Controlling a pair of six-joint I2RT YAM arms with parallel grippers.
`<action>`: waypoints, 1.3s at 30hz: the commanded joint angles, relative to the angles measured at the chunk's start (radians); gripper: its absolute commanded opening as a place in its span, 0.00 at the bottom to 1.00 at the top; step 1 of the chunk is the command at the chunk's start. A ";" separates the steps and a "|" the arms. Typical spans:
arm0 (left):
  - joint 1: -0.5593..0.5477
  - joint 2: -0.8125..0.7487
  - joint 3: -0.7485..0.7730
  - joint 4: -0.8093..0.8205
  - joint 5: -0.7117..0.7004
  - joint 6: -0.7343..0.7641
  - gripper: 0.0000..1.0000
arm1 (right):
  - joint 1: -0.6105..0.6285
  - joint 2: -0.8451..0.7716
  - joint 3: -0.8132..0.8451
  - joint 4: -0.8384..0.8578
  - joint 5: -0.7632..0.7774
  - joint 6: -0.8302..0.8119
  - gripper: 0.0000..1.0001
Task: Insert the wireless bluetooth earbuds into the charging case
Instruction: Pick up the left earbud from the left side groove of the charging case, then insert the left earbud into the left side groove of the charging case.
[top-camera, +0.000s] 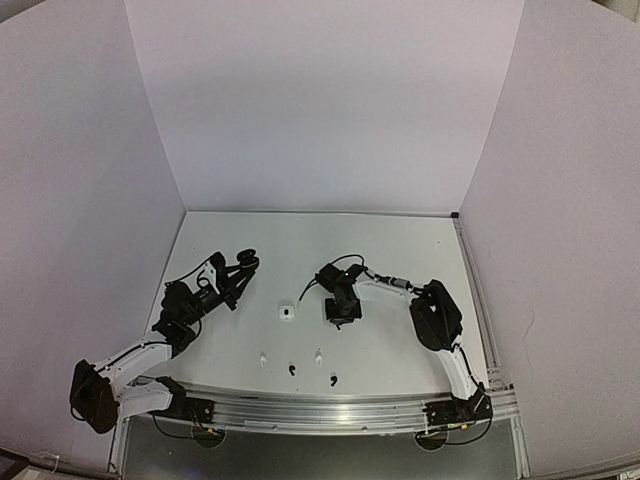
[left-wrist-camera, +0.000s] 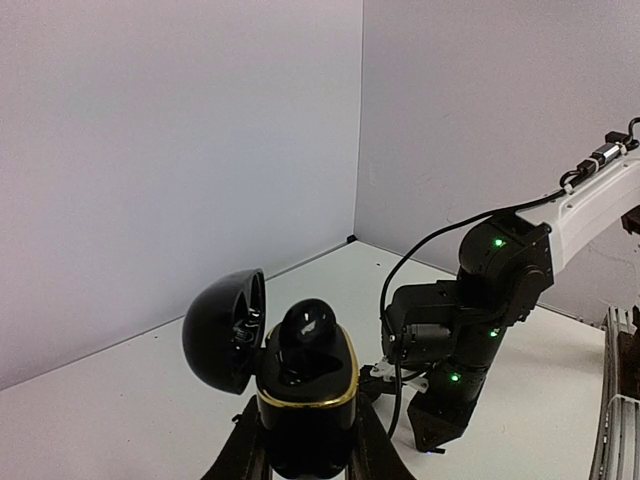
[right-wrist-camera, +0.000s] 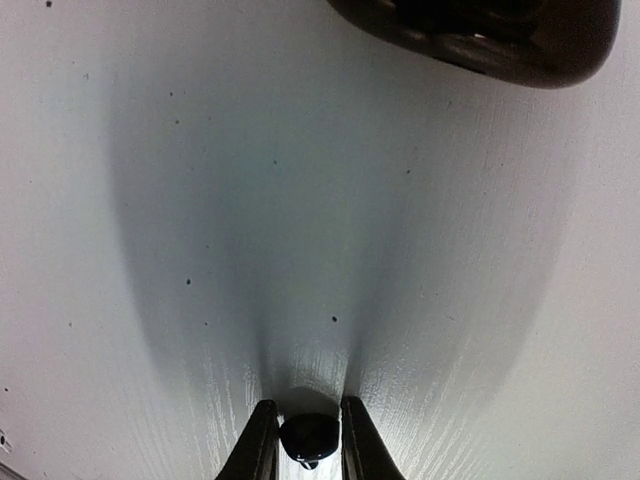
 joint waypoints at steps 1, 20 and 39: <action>0.000 -0.011 0.004 0.044 -0.006 0.016 0.00 | 0.000 0.051 -0.016 -0.054 -0.022 -0.006 0.16; 0.000 -0.034 -0.021 0.166 -0.013 0.105 0.00 | 0.013 -0.184 0.289 0.002 0.066 -0.047 0.00; -0.003 0.007 -0.043 0.395 -0.055 0.222 0.00 | 0.272 -0.320 0.257 1.052 -0.007 -0.311 0.00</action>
